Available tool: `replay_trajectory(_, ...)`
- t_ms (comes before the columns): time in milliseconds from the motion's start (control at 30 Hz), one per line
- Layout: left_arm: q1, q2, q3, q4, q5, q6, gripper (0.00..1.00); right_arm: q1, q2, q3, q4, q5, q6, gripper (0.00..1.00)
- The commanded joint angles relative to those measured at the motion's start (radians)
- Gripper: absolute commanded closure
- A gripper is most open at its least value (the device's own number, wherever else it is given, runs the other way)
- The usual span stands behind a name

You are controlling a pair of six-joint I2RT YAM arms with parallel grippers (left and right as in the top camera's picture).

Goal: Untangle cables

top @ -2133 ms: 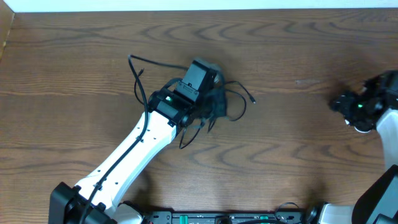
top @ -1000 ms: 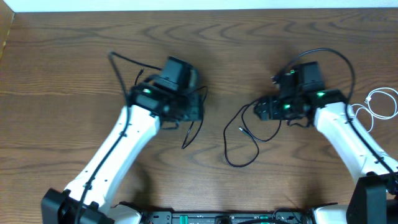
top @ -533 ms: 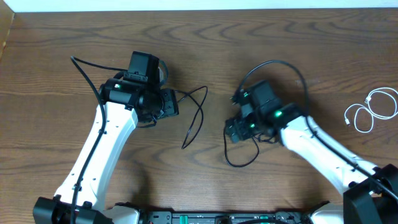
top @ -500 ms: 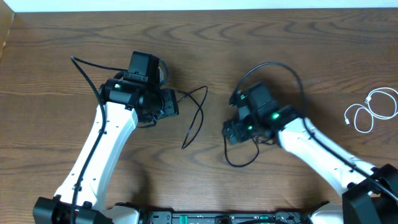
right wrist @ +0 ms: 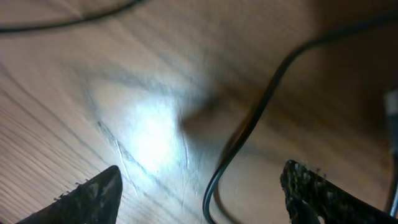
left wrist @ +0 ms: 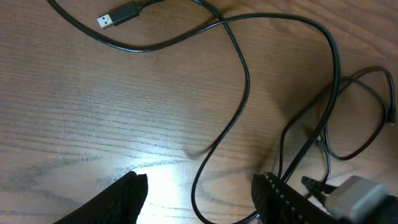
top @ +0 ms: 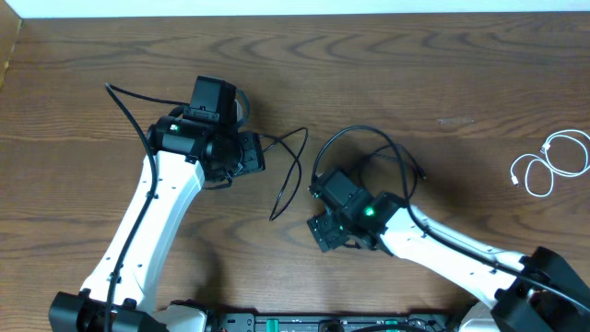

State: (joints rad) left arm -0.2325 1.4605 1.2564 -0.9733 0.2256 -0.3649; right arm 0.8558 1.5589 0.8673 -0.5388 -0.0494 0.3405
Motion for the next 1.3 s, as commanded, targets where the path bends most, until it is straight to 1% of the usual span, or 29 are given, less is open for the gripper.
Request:
replay_trajectory(0, 0.003, -0.013, 0.006, -0.006, -0.013, 0.013, 0.40, 0.035, 0.040, -0.013, -0.015, 0.036, 0.049, 0.26)
replay_trajectory(33, 0.003, -0.013, 0.006, -0.006, -0.013, 0.013, 0.40, 0.045, 0.051, -0.013, -0.013, 0.039, 0.049, 0.29)
replay_trajectory(133, 0.003, -0.013, 0.006, -0.006, -0.013, 0.013, 0.41, 0.053, 0.063, -0.012, -0.007, 0.051, 0.050, 0.32)
replay_trajectory(200, 0.003, -0.013, 0.006, -0.009, -0.013, 0.013, 0.40, 0.053, 0.063, -0.012, -0.007, 0.071, 0.080, 0.33)
replay_trajectory(300, 0.003, -0.013, 0.006, -0.010, -0.013, 0.013, 0.40, 0.050, 0.063, -0.012, -0.016, 0.093, 0.120, 0.37)
replay_trajectory(367, 0.003, -0.013, 0.006, -0.010, -0.013, 0.013, 0.41, 0.048, 0.063, -0.012, -0.023, 0.105, 0.136, 0.38)
replay_trajectory(467, 0.003, -0.013, 0.006, -0.010, -0.013, 0.013, 0.40, 0.048, 0.063, -0.012, -0.027, 0.113, 0.138, 0.43)
replay_trajectory(567, 0.003, -0.013, 0.006, -0.011, -0.013, 0.013, 0.41, 0.049, 0.063, -0.013, -0.029, 0.124, 0.156, 0.54)
replay_trajectory(600, 0.003, -0.013, 0.006, -0.011, -0.013, 0.013, 0.40, 0.049, 0.063, -0.013, -0.031, 0.128, 0.167, 0.55)
replay_trajectory(1133, 0.003, -0.013, 0.006, -0.013, -0.013, 0.013, 0.40, 0.048, 0.105, -0.014, -0.016, 0.133, 0.176, 0.55)
replay_trajectory(1267, 0.003, -0.013, 0.006, -0.014, -0.013, 0.013, 0.41, 0.048, 0.106, -0.014, -0.014, 0.133, 0.176, 0.57)
